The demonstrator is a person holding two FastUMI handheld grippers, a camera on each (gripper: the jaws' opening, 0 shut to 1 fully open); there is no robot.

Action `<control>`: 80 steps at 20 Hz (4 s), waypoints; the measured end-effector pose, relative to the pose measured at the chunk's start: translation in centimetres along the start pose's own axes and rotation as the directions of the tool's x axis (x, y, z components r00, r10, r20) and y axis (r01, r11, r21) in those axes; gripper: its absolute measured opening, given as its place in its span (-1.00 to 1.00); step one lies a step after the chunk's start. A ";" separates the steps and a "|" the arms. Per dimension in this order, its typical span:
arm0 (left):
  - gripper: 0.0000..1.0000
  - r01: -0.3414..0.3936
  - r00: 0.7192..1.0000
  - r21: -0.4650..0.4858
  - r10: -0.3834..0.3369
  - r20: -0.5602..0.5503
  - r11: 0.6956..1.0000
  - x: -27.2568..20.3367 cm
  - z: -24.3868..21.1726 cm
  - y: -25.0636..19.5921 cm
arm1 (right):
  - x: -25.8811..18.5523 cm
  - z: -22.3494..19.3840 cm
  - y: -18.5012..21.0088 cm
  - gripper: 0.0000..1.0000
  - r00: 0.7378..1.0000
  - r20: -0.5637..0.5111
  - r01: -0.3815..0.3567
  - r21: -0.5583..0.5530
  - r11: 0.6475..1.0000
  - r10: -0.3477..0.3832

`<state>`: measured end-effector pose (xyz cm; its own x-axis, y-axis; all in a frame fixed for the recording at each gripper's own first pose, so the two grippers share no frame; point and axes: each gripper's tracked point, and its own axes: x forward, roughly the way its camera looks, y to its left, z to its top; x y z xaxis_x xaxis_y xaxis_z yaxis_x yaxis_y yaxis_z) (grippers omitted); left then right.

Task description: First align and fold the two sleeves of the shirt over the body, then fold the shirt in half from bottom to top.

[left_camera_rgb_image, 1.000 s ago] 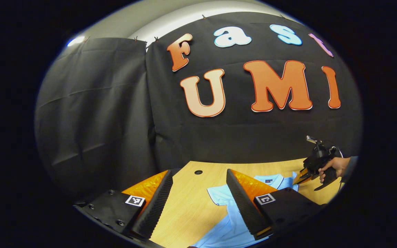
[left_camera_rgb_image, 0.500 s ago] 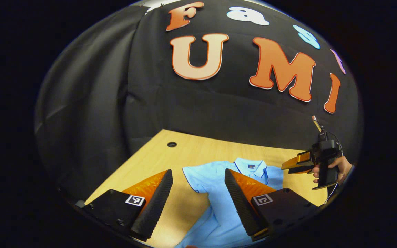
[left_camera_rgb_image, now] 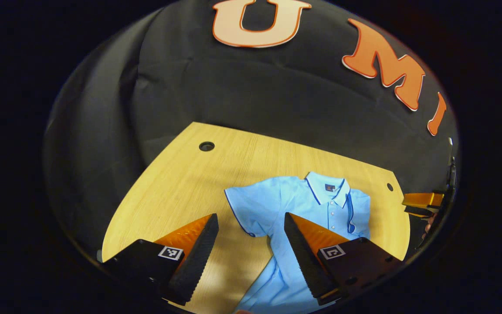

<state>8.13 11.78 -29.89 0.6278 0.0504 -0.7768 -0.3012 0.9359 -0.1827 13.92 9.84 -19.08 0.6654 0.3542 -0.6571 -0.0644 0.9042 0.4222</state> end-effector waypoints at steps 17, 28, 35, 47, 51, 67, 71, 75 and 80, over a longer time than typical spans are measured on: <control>0.94 -0.072 0.904 0.022 0.075 -0.422 0.997 12.9 -5.1 2.3 | -12.2 -3.1 -3.3 0.91 0.959 0.245 0.127 0.080 0.989 -0.143; 0.42 -0.112 0.873 0.097 0.145 -0.465 0.989 16.3 -5.0 1.5 | -15.1 -5.3 -4.6 0.92 0.962 0.241 0.117 0.049 0.992 -0.125; -0.77 -0.011 0.898 0.059 0.036 -0.439 0.998 16.1 -4.9 -1.8 | -16.7 -6.2 -7.1 0.93 0.952 0.251 0.179 0.010 0.984 -0.176; -0.77 0.187 0.943 0.267 -0.097 -0.318 0.945 12.9 -0.2 -11.1 | -17.8 -8.3 -7.9 0.92 0.956 0.229 0.181 0.020 0.983 -0.181; -0.79 0.279 0.926 0.271 -0.183 -0.330 0.921 12.8 -0.7 -15.0 | -18.4 -9.6 -7.7 0.93 0.955 0.220 0.199 0.032 0.979 -0.201; 1.00 0.434 0.890 0.247 -0.370 -0.265 0.867 -0.8 -7.1 -13.6 | -18.5 -16.6 -8.7 0.94 0.984 0.102 0.153 -0.049 0.987 -0.147; 1.00 0.369 0.919 0.252 -0.311 -0.240 0.895 -4.6 -10.6 -10.3 | -18.3 -19.0 -9.4 0.94 0.993 0.049 0.110 -0.115 0.987 -0.105; 1.00 0.324 0.936 0.245 -0.272 -0.223 0.914 -7.8 -14.4 -8.3 | -17.6 -21.5 -10.1 0.94 0.997 0.014 0.081 -0.162 0.983 -0.080; 1.00 0.271 0.948 0.266 -0.208 -0.242 0.925 -10.3 -20.2 -5.5 | -16.2 -25.6 -11.3 0.94 0.996 -0.061 0.046 -0.198 0.979 -0.059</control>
<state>-11.19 -0.93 -33.06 0.4843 -0.2310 -0.8438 0.0823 0.9723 -0.2189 -15.22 0.03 -29.15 0.6213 0.3139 -0.7180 -0.1798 0.9489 0.2593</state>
